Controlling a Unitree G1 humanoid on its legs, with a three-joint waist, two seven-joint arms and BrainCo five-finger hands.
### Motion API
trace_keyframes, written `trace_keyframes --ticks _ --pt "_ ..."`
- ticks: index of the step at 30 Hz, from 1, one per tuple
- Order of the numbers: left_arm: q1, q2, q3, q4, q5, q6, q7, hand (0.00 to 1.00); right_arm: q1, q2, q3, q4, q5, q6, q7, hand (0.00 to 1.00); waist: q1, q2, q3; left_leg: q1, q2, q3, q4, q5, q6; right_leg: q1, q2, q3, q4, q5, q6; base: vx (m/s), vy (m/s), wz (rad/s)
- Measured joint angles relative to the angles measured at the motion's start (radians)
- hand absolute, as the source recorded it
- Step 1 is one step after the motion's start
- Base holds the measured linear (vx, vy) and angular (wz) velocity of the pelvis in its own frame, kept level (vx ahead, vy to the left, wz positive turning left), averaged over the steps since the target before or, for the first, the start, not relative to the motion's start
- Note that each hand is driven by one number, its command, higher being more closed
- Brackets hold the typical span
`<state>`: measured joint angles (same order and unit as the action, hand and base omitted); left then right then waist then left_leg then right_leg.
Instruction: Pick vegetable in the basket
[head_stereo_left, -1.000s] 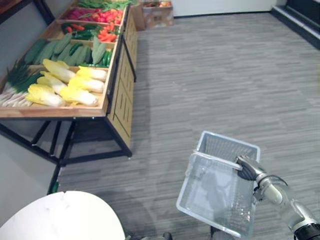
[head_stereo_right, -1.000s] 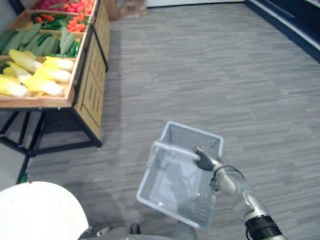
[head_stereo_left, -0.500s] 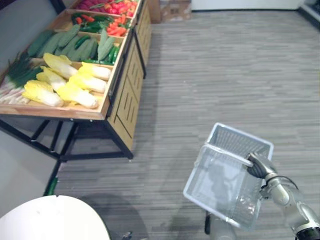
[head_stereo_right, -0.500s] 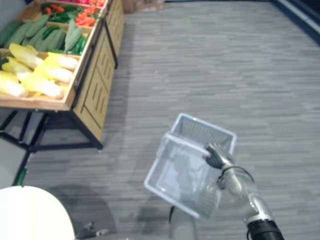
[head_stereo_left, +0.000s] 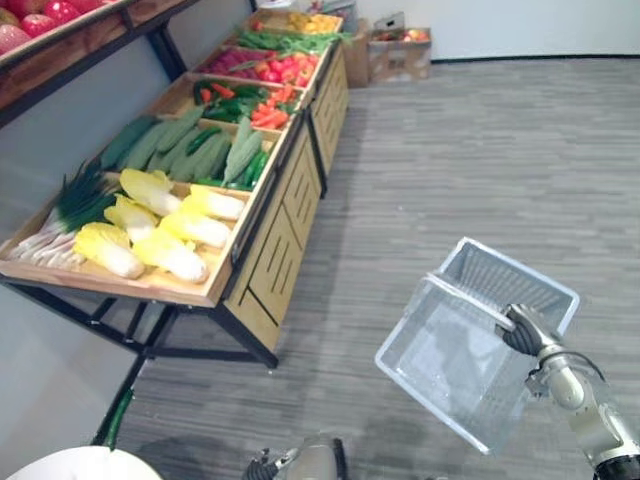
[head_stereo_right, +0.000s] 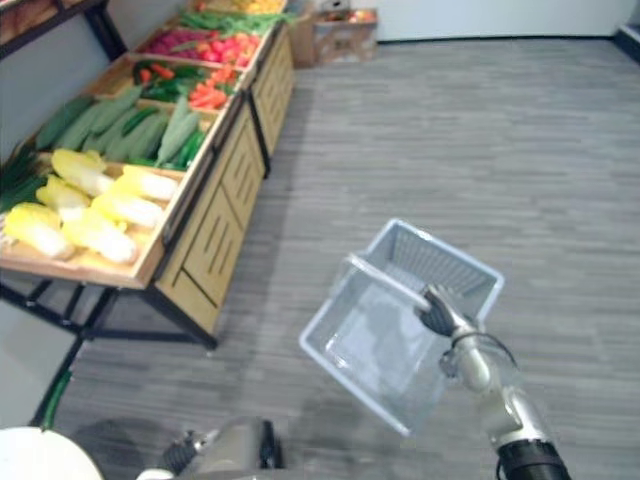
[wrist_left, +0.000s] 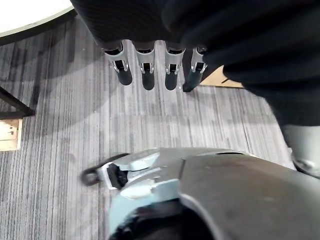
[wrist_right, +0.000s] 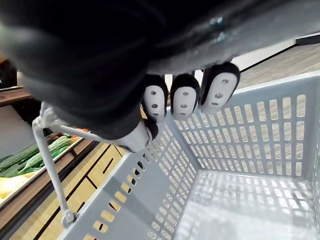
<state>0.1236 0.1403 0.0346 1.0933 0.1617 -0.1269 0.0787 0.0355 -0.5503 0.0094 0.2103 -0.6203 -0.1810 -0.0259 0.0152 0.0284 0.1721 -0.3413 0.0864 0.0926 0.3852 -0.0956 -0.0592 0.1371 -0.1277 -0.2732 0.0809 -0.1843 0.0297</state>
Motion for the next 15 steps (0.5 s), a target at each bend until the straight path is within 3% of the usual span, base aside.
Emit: trace_keyframes --ticks 1,3,4,6,7,8,10,11,12,13,14,15 --pt "0.003 0.0 -0.001 0.0 0.0 0.0 0.003 0.0 0.001 0.001 0.0 0.003 0.0 0.0 -0.01 1.0 0.003 0.002 -0.001 0.001 -0.011 -0.024 -0.198 0.06 -0.011 0.02 -0.004 -0.007 -0.018 -0.011 0.023 0.42 0.229 0.15" --pt "0.009 -0.003 -0.001 0.0 0.003 0.0 0.004 0.0 0.007 0.002 0.0 0.005 0.0 0.0 -0.013 1.0 0.011 0.011 0.002 -0.013 0.011 -0.035 -0.295 0.072 -0.012 0.065 -0.007 -0.009 -0.029 -0.047 0.067 0.46 0.271 0.06" --pt "0.012 0.0 0.0 0.001 0.015 0.001 0.004 0.0 0.012 0.013 0.001 0.012 -0.001 0.0 -0.013 1.0 0.013 0.011 0.0 -0.005 0.013 0.015 -0.251 0.167 -0.004 0.113 -0.024 -0.006 -0.03 -0.069 0.091 0.5 0.278 0.09" --pt "0.014 0.012 -0.002 -0.001 0.019 0.0 0.004 0.0 0.016 0.028 0.008 0.018 -0.001 -0.002 -0.013 1.0 0.015 -0.017 0.002 -0.01 -0.002 0.065 -0.192 0.193 0.042 0.128 -0.055 0.016 -0.019 -0.054 0.076 0.45 0.231 0.08" --pt "0.014 0.018 0.001 -0.002 0.026 0.001 0.004 0.0 0.015 0.037 0.014 0.017 -0.001 -0.008 -0.013 1.0 0.017 -0.03 -0.001 -0.023 -0.026 0.07 -0.144 0.153 0.07 0.118 -0.08 0.041 0.004 -0.014 0.062 0.63 0.331 0.05" --pt "0.016 0.017 0.008 -0.002 0.05 0.004 0.005 0.0 0.012 0.04 0.019 0.015 -0.002 -0.012 -0.011 1.0 0.018 -0.034 -0.001 -0.023 -0.036 0.088 -0.104 0.12 0.107 0.102 -0.108 0.08 0.056 0.033 0.087 0.53 0.284 0.04" --pt "0.02 0.021 0.01 0.0 0.059 0.007 0.005 0.0 0.012 0.053 0.018 0.014 -0.009 -0.017 -0.01 1.0 0.018 -0.049 -0.008 0.031 -0.073 0.109 -0.105 0.064 0.124 0.047 -0.151 0.13 0.221 0.092 0.119 0.5 0.284 -0.02" --pt "0.024 0.024 0.009 0.003 0.059 0.009 0.005 0.0 0.013 0.066 0.019 0.014 -0.01 -0.018 -0.01 1.0 0.018 -0.057 -0.008 0.073 -0.093 0.116 -0.126 0.044 0.133 0.001 -0.173 0.166 0.346 0.141 0.114 0.58 0.328 -0.03" --pt "0.032 0.028 0.005 0.003 0.06 0.01 0.004 0.0 0.018 0.079 0.022 0.014 -0.01 -0.018 -0.009 1.0 0.018 -0.065 -0.012 0.124 -0.111 0.121 -0.16 0.026 0.14 -0.059 -0.193 0.203 0.484 0.233 0.118 0.47 0.247 -0.06" --pt "0.037 0.034 -0.014 0.002 0.061 0.011 0.004 0.0 0.027 0.101 0.026 0.013 -0.01 -0.018 -0.009 1.0 0.016 -0.081 -0.013 0.195 -0.134 0.122 -0.206 0.008 0.149 -0.154 -0.212 0.243 0.688 0.363 0.121 0.58 0.259 0.02" --pt "0.037 0.054 -0.036 0.003 0.06 0.022 0.003 0.0 0.033 0.111 0.037 0.014 -0.01 -0.02 -0.009 1.0 0.012 -0.094 -0.011 0.264 -0.154 0.112 -0.236 -0.007 0.157 -0.245 -0.209 0.259 0.898 0.322 0.076 0.5 0.181 0.05" --pt "0.036 0.059 -0.045 0.004 0.06 0.024 0.003 0.0 0.034 0.112 0.038 0.014 -0.01 -0.019 -0.009 1.0 0.012 -0.094 -0.011 0.299 -0.157 0.108 -0.25 -0.012 0.162 -0.282 -0.199 0.268 0.971 0.285 0.054 0.5 0.135 0.2"
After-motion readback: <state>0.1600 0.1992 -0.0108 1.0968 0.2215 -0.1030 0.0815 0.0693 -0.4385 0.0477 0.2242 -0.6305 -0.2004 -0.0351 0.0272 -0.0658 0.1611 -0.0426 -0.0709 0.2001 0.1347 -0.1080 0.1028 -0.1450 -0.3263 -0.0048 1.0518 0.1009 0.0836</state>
